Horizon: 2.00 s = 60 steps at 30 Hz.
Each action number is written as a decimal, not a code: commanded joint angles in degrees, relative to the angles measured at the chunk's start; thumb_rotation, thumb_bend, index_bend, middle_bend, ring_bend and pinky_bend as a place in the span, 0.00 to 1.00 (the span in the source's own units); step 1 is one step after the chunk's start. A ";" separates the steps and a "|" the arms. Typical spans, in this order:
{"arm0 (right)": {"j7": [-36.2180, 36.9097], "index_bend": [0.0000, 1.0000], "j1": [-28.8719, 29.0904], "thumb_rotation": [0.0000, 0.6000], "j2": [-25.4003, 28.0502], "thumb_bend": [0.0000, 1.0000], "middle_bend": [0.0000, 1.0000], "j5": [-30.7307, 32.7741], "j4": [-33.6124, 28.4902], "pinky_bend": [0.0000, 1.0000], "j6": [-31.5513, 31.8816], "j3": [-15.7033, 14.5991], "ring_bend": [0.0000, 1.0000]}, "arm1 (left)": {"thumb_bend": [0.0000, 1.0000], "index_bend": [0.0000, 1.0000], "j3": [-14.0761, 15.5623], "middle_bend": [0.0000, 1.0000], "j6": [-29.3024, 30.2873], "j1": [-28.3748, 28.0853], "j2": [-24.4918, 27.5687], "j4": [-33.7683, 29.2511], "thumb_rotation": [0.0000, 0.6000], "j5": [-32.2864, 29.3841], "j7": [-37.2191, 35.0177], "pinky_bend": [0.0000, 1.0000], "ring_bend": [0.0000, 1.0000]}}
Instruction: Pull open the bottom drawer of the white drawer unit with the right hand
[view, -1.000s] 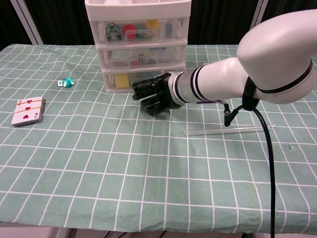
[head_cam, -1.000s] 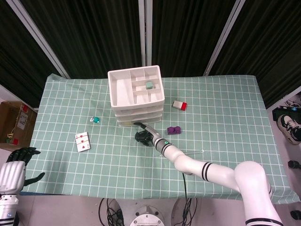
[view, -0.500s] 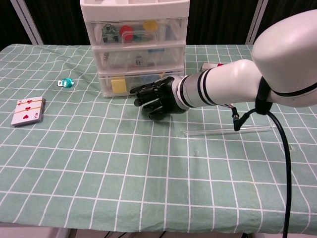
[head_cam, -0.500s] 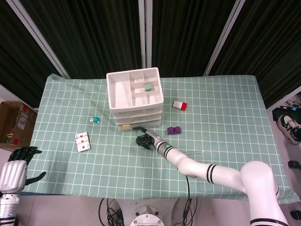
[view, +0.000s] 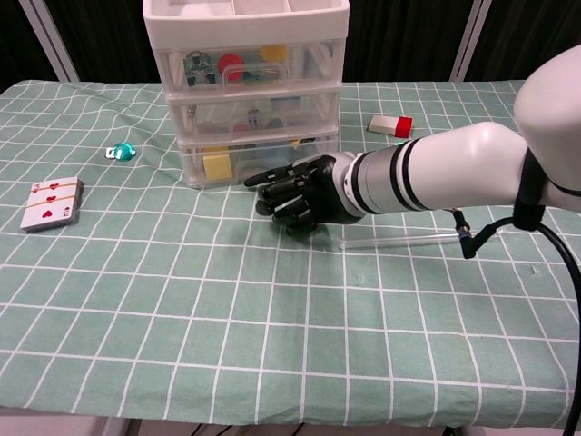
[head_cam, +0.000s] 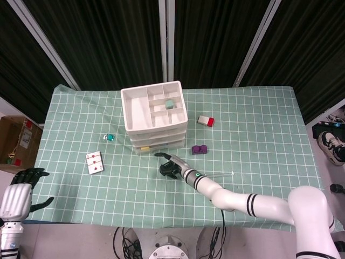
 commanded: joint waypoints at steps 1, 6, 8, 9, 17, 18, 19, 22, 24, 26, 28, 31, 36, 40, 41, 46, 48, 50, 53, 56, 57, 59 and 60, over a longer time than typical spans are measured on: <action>-1.32 0.07 -2.39 1.00 1.85 0.68 0.73 -4.09 -4.01 0.93 2.95 0.37 0.82 | 0.00 0.32 -0.06 0.23 0.23 0.07 -0.01 0.07 1.00 0.03 -0.10 0.19 0.18; -6.54 0.05 -6.70 1.00 7.06 0.68 0.72 -14.33 -12.02 0.93 10.12 -0.62 0.82 | 0.00 0.32 0.02 0.23 0.39 0.18 0.02 0.24 1.00 0.12 -0.28 0.19 0.18; -11.25 0.05 -7.04 1.00 8.52 0.67 0.72 -17.59 -13.41 0.93 14.43 -2.45 0.82 | 0.00 0.32 0.00 0.23 0.42 0.14 -0.01 0.26 1.00 0.20 -0.30 0.19 0.18; -13.26 0.05 -6.99 1.00 8.90 0.67 0.72 -18.19 -13.80 0.93 16.06 -3.19 0.82 | 0.00 0.32 -0.02 0.23 0.42 0.11 -0.02 0.25 1.00 0.23 -0.30 0.19 0.18; -21.23 0.05 -4.49 1.00 9.19 0.67 0.72 -12.13 -14.07 0.93 18.69 -5.09 0.82 | 0.00 0.32 -0.20 0.23 0.52 -0.10 -0.18 0.05 1.00 0.40 -0.05 0.19 0.18; -21.87 0.05 -4.14 1.00 8.85 0.67 0.72 -11.47 -13.74 0.93 18.69 -5.20 0.82 | 0.00 0.32 -0.19 0.23 0.52 -0.06 -0.18 0.04 1.00 0.32 -0.04 0.19 0.18; -22.28 0.05 -3.90 1.00 8.62 0.67 0.72 -11.05 -13.51 0.93 18.60 -5.29 0.82 | 0.00 0.32 -0.16 0.23 0.51 -0.02 -0.17 0.04 1.00 0.27 -0.04 0.19 0.18; -23.20 0.05 -3.29 1.00 7.83 0.67 0.72 -9.95 -12.79 0.93 18.52 -5.19 0.82 | 0.00 0.32 -0.08 0.23 0.45 0.07 -0.15 0.08 1.00 0.13 -0.10 0.19 0.18; -23.71 0.05 -2.93 1.00 7.22 0.67 0.72 -9.34 -12.14 0.93 18.56 -5.03 0.82 | 0.00 0.32 -0.04 0.23 0.44 0.11 -0.19 0.15 1.00 0.09 -0.17 0.19 0.18; -24.24 0.05 -2.54 1.00 6.68 0.67 0.72 -8.62 -11.43 0.93 18.61 -4.84 0.82 | 0.00 0.32 -0.02 0.23 0.46 0.16 -0.25 0.23 1.00 0.04 -0.26 0.19 0.18; -24.67 0.05 -2.20 1.00 6.29 0.67 0.72 -7.89 -10.87 0.93 18.52 -4.72 0.82 | 0.00 0.32 -0.01 0.23 0.48 0.21 -0.28 0.33 1.00 -0.03 -0.34 0.19 0.18; -25.35 0.05 -1.70 1.00 5.73 0.67 0.72 -6.84 -10.05 0.93 18.51 -4.50 0.82 | 0.00 0.32 0.02 0.23 0.52 0.32 -0.36 0.54 1.00 -0.13 -0.50 0.19 0.18; -26.88 0.05 -0.91 1.00 5.00 0.67 0.72 -5.26 -8.96 0.93 18.58 -4.52 0.82 | 0.00 0.32 0.05 0.23 0.42 0.37 -0.54 0.91 1.00 -0.25 -0.87 0.19 0.18; -28.47 0.05 0.28 1.00 3.91 0.67 0.72 -3.21 -6.91 0.93 18.38 -4.60 0.82 | 0.00 0.32 0.03 0.23 0.36 0.30 -0.69 1.03 1.00 -0.18 -0.97 0.19 0.18; -28.92 0.05 0.70 1.00 3.55 0.67 0.72 -2.47 -6.14 0.93 18.23 -4.55 0.82 | 0.00 0.32 0.02 0.23 0.36 0.30 -0.70 1.04 1.00 -0.18 -0.97 0.19 0.18; -29.75 0.05 1.65 1.00 2.79 0.67 0.72 -0.06 -4.01 0.93 17.14 -4.29 0.82 | 0.00 0.32 -0.02 0.23 0.52 0.51 -0.77 1.00 1.00 -0.47 -1.14 0.19 0.18; -30.00 0.06 1.76 1.00 2.65 0.67 0.72 0.41 -3.50 0.93 16.83 -4.35 0.82 | 0.00 0.32 0.03 0.23 0.55 0.62 -0.79 1.07 1.00 -0.53 -1.30 0.19 0.18; -30.09 0.07 1.70 1.00 2.78 0.67 0.71 0.63 -3.57 0.93 16.53 -4.37 0.82 | 0.00 0.32 0.07 0.23 0.57 0.68 -0.81 1.18 1.00 -0.53 -1.40 0.19 0.18; -29.95 0.10 1.26 1.00 3.55 0.67 0.71 0.41 -4.71 0.93 16.32 -4.32 0.82 | 0.00 0.32 0.04 0.23 0.62 0.68 -0.84 1.22 1.00 -0.48 -1.47 0.19 0.18; -29.39 0.12 0.33 1.00 5.20 0.67 0.71 -0.06 -7.01 0.93 15.49 -4.54 0.82 | 0.00 0.32 0.00 0.23 0.66 0.64 -0.90 1.34 1.00 -0.38 -1.57 0.19 0.18; -29.04 0.12 -0.11 1.00 6.06 0.67 0.71 -0.29 -8.04 0.93 14.93 -4.64 0.82 | 0.00 0.32 0.00 0.23 0.61 0.61 -0.92 1.40 1.00 -0.37 -1.61 0.19 0.18; -28.67 0.13 -0.74 1.00 7.39 0.67 0.71 -0.90 -9.58 0.93 14.18 -4.96 0.82 | 0.00 0.32 -0.01 0.23 0.52 0.56 -0.96 1.50 1.00 -0.35 -1.66 0.19 0.18; -28.33 0.13 -1.17 1.00 8.28 0.67 0.71 -1.27 -10.65 0.93 13.64 -5.18 0.82 | 0.00 0.32 -0.03 0.23 0.51 0.53 -1.01 1.56 1.00 -0.34 -1.71 0.19 0.18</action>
